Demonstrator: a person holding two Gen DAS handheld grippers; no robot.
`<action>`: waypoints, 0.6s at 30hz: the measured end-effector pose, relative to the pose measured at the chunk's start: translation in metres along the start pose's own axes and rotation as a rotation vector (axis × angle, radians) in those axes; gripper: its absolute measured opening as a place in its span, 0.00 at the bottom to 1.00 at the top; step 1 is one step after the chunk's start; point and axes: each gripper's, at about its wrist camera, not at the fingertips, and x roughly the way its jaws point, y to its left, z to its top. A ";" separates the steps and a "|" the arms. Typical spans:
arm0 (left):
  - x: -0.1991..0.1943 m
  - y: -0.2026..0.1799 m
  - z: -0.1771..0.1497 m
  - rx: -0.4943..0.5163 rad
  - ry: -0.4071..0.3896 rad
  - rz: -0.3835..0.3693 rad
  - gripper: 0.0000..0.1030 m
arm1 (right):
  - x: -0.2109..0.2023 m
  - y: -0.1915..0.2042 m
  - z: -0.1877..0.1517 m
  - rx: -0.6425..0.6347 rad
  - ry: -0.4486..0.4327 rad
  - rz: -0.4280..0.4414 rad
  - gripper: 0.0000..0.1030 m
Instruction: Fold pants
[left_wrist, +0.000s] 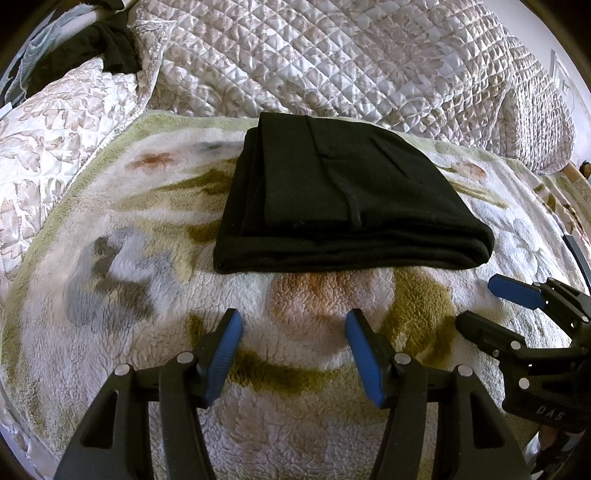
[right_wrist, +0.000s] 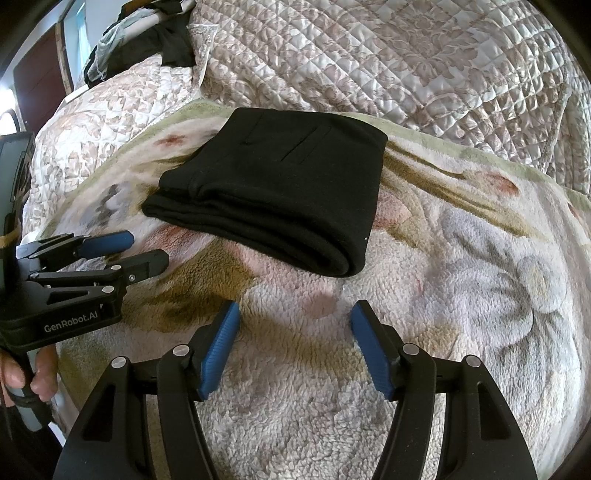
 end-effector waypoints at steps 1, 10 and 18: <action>0.000 0.000 0.000 0.000 0.001 0.000 0.60 | 0.000 0.000 0.001 -0.002 -0.001 -0.001 0.62; 0.000 0.000 0.001 -0.008 0.015 -0.014 0.65 | 0.001 0.000 0.003 -0.016 -0.001 -0.006 0.62; -0.001 -0.001 0.001 -0.009 0.028 -0.014 0.68 | 0.000 0.002 0.002 -0.024 -0.004 -0.014 0.62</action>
